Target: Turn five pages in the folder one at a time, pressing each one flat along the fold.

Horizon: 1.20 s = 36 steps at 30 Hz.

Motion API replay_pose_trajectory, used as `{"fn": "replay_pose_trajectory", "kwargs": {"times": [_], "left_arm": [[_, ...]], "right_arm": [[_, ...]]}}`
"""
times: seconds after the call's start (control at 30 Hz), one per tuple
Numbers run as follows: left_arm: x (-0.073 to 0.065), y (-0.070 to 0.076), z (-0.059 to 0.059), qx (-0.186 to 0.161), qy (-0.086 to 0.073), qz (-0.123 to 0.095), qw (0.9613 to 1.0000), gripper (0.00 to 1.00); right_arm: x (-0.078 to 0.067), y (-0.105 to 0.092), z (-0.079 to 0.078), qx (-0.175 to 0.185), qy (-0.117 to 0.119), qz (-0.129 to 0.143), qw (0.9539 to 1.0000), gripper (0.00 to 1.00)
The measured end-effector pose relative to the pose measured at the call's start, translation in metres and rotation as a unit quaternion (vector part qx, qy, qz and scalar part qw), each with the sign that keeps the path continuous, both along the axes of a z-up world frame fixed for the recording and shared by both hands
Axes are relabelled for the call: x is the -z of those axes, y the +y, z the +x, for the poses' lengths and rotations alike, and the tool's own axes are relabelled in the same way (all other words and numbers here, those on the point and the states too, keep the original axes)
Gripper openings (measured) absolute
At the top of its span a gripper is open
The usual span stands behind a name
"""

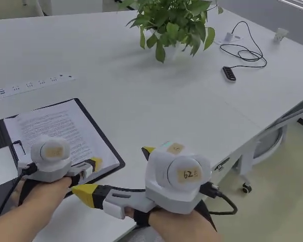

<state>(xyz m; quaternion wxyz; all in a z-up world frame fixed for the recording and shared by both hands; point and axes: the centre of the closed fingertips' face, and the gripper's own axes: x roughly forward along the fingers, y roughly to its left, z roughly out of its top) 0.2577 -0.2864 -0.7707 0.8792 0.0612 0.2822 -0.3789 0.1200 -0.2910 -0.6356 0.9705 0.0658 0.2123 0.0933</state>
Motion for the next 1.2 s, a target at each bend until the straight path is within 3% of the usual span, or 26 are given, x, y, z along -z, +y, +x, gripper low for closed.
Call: {"fn": "replay_pose_trajectory", "kwargs": {"times": [0.13, 0.17, 0.4, 0.6, 0.83, 1.0, 1.2], "left_arm": [[0.004, 0.000, -0.001, 0.005, -0.019, 0.018, 0.9996, 0.76], [0.005, 0.001, -0.002, 0.012, -0.030, 0.029, 0.9991, 0.75], [0.006, 0.004, -0.002, 0.012, -0.060, 0.008, 0.9981, 0.72], [0.006, 0.010, 0.005, 0.004, -0.067, -0.003, 0.9977, 0.64], [0.009, 0.011, 0.002, 0.009, -0.075, -0.016, 0.9970, 0.50], [0.010, 0.011, 0.003, 0.008, -0.074, -0.019, 0.9970, 0.45], [0.010, 0.010, 0.002, 0.006, -0.071, -0.029, 0.9970, 0.30]], "right_arm": [[0.002, 0.000, 0.002, 0.004, 0.002, 0.002, 1.0000, 0.99], [0.002, 0.000, 0.002, 0.005, 0.001, 0.002, 1.0000, 0.99], [0.004, -0.001, 0.005, 0.008, 0.004, 0.004, 1.0000, 0.97], [0.006, 0.001, 0.007, 0.009, 0.009, 0.010, 0.9999, 0.97], [0.009, 0.004, 0.010, 0.007, 0.012, 0.016, 0.9998, 0.97], [0.010, 0.004, 0.012, 0.006, 0.014, 0.018, 0.9997, 0.97], [0.012, 0.007, 0.013, 0.001, 0.016, 0.019, 0.9997, 0.96]]}}
